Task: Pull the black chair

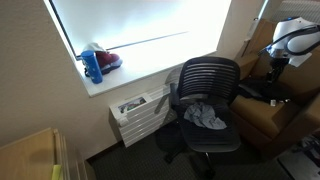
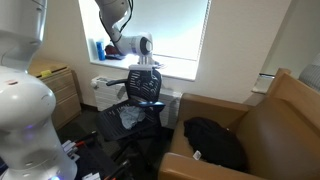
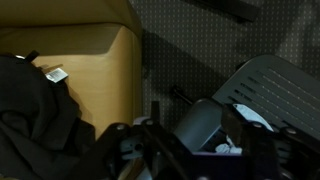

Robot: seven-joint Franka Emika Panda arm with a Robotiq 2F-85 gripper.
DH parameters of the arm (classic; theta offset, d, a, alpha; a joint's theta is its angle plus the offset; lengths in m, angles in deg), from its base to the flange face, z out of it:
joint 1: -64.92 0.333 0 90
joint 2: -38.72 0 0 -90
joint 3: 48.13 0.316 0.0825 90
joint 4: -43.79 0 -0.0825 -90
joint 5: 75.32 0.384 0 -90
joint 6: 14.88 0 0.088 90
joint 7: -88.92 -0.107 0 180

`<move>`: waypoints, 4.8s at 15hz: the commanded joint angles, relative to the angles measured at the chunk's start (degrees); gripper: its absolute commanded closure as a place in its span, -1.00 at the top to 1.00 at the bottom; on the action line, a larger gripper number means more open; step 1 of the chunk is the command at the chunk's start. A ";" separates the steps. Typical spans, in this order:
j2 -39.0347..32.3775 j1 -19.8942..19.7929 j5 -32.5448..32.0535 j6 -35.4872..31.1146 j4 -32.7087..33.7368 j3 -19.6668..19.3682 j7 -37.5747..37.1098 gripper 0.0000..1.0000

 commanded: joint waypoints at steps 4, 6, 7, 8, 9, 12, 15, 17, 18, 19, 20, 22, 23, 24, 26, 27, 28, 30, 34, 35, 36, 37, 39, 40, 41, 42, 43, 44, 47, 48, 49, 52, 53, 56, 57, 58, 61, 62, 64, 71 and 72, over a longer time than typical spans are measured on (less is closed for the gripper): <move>-7.45 -2.48 11.85 -23.31 -0.24 4.43 -0.51 1.00; -10.46 -0.27 8.52 -32.51 -0.27 2.02 -3.63 1.00; -11.61 1.01 7.17 -33.68 0.39 0.41 -5.61 1.00; -9.80 -0.81 8.93 -29.89 0.11 2.71 -3.06 1.00; -10.82 -0.54 8.64 -30.94 0.19 2.35 -3.57 1.00; -10.86 -0.32 8.91 -30.31 0.36 2.11 -4.49 1.00; -11.18 3.94 5.03 -30.50 0.42 -3.70 -11.42 1.00; -11.15 6.80 2.33 -28.50 0.64 -7.57 -16.73 1.00; -11.32 7.19 1.84 -26.45 1.07 -8.43 -18.37 1.00; -11.12 6.58 2.60 -22.13 1.47 -7.80 -18.80 1.00; -11.04 5.47 2.40 -27.05 0.49 -6.52 -17.10 1.00; -11.04 5.49 2.38 -26.43 0.58 -6.54 -17.42 1.00; -10.90 3.53 4.96 -25.40 0.73 -4.22 -15.51 1.00; -11.43 2.87 6.39 -24.60 1.18 -3.39 -15.46 1.00; -12.29 1.46 8.82 -23.35 1.67 -1.85 -15.05 1.00; -12.67 0.85 9.86 -22.95 1.87 -1.29 -14.86 1.00; -12.92 1.00 9.99 -22.97 1.95 -1.59 -15.50 1.00; -13.36 1.59 9.13 -23.47 2.02 -2.65 -16.48 1.00; -12.51 2.15 8.68 -24.42 0.86 -2.77 -16.71 1.00; -13.24 1.04 10.08 -24.19 1.53 -1.28 -15.36 1.00; -14.67 0.30 11.08 -23.38 2.76 -0.58 -15.01 1.00; -16.65 -0.61 12.27 -22.63 4.23 0.32 -14.28 1.00; -19.69 -1.68 14.60 -22.35 6.38 1.90 -13.16 1.00; -20.71 -1.66 15.03 -22.39 7.11 1.99 -13.16 1.00; -17.34 0.17 13.26 -23.55 3.65 0.12 -15.05 1.00; -18.50 -0.09 13.56 -23.51 4.51 0.30 -14.91 1.00; -19.26 -0.24 13.62 -23.49 5.16 0.29 -14.88 1.00; -19.65 -0.37 13.65 -23.45 5.63 0.28 -14.83 1.00; -19.79 1.53 11.68 -24.60 5.59 -2.32 -16.94 1.00; -19.76 1.94 11.15 -24.76 5.54 -2.95 -17.32 1.00; -19.89 3.13 9.71 -25.57 5.43 -4.59 -18.31 1.00; -19.95 4.23 7.96 -25.15 5.33 -6.34 -19.44 0.32; -19.86 4.08 7.96 -24.95 5.27 -6.26 -19.32 0.20; -19.81 3.62 8.73 -24.57 5.43 -5.30 -18.57 -0.21; -19.78 3.49 8.97 -24.52 5.37 -5.09 -18.72 -0.33; -19.74 3.52 8.87 -24.56 5.34 -5.19 -18.86 -0.33; -19.37 3.18 9.20 -23.78 4.88 -4.82 -18.56 -0.33; -18.77 2.92 9.46 -22.87 4.37 -4.52 -18.27 -0.33; -16.06 1.42 10.67 -18.95 1.39 -2.92 -16.38 -0.33; -6.71 0.53 10.22 -7.38 -10.36 -4.85 -20.73 -0.33; -6.13 1.17 8.85 -5.65 -10.74 -5.75 -21.64 -0.33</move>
